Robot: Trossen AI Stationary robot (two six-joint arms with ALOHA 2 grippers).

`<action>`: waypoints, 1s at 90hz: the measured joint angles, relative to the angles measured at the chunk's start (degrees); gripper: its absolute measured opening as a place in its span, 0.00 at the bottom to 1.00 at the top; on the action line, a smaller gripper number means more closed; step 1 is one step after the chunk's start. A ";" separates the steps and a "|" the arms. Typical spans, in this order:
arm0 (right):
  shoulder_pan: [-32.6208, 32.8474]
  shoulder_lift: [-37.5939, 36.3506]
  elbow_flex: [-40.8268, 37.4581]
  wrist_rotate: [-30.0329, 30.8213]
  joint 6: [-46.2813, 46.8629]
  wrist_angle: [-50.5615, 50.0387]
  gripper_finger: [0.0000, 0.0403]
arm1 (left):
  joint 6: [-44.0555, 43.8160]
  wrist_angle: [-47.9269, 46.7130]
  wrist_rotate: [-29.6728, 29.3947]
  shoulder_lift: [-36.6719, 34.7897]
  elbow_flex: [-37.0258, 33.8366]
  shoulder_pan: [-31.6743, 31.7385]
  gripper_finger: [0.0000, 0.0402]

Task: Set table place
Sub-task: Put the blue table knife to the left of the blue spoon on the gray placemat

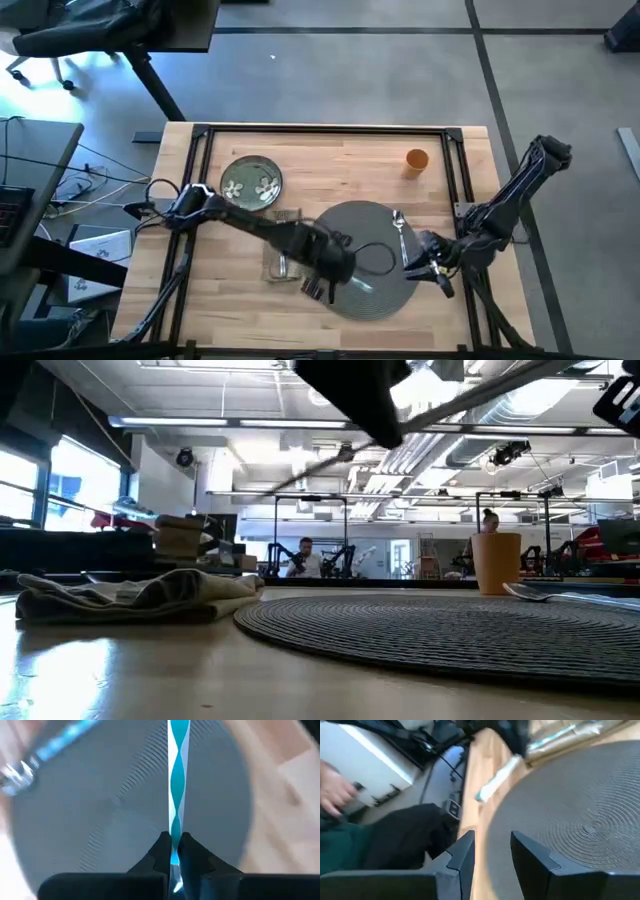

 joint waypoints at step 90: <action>-0.11 -3.78 0.00 5.64 11.54 -3.30 0.26 | 64.24 30.60 7.79 18.73 0.01 9.39 0.00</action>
